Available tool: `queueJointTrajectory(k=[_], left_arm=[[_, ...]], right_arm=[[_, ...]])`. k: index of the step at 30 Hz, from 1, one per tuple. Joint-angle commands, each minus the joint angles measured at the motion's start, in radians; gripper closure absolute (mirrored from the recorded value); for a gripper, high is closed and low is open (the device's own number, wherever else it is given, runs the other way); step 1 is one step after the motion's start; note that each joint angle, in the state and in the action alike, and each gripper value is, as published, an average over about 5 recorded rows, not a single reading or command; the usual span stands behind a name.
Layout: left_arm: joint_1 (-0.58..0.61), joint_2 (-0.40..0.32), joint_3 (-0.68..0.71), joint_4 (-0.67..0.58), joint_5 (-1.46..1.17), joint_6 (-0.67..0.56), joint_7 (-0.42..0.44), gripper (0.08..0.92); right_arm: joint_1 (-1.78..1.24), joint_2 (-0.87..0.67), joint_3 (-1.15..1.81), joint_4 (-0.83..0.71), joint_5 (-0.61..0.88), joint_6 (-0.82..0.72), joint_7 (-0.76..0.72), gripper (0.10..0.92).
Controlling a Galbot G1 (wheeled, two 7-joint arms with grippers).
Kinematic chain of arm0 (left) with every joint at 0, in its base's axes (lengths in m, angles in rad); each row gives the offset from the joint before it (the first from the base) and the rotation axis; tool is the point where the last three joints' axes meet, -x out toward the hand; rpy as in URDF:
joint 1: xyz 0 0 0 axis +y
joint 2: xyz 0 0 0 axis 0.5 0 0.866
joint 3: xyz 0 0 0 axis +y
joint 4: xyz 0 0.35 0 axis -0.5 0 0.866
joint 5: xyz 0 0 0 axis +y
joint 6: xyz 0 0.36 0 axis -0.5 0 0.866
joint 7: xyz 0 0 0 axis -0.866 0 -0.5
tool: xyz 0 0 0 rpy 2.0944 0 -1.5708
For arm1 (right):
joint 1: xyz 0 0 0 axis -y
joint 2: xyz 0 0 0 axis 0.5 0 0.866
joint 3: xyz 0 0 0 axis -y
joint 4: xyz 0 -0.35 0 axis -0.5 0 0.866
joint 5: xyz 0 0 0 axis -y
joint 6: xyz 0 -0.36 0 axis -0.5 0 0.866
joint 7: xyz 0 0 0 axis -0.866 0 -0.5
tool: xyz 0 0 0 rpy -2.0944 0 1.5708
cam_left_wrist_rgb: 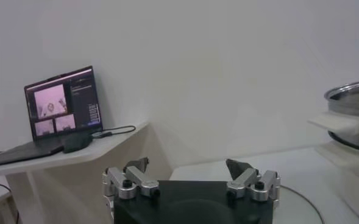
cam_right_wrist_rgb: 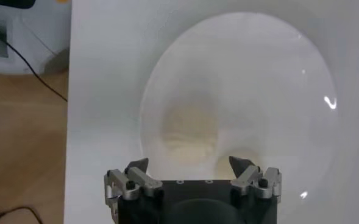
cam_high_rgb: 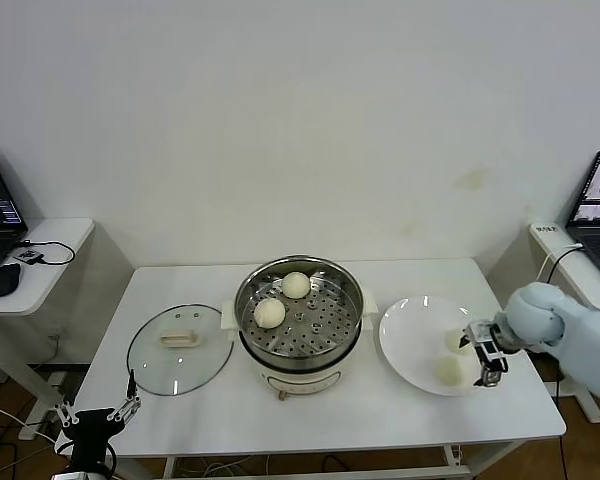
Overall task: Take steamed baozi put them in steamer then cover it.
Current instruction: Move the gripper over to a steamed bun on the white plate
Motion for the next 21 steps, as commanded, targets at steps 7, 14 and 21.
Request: queueJointTrajectory(k=[7, 14, 21], left_arm=[[-0.007, 0.003, 0.000, 0.005, -0.002, 0.004, 0.001, 0.177], [-0.012, -0.002, 0.003, 0.008, -0.002, 0.004, 0.001, 0.177], [-0.012, 0.000, 0.003, 0.007, -0.003, 0.003, 0.000, 0.177]], right_arm=[[-0.053, 0.098, 0.028, -0.083, -0.020, -0.003, 0.015, 0.263], [-0.032, 0.102, 0.021, -0.087, -0.012, -0.014, 0.016, 0.321], [0.045, 0.060, -0.021, -0.056, 0.027, -0.021, -0.003, 0.385]])
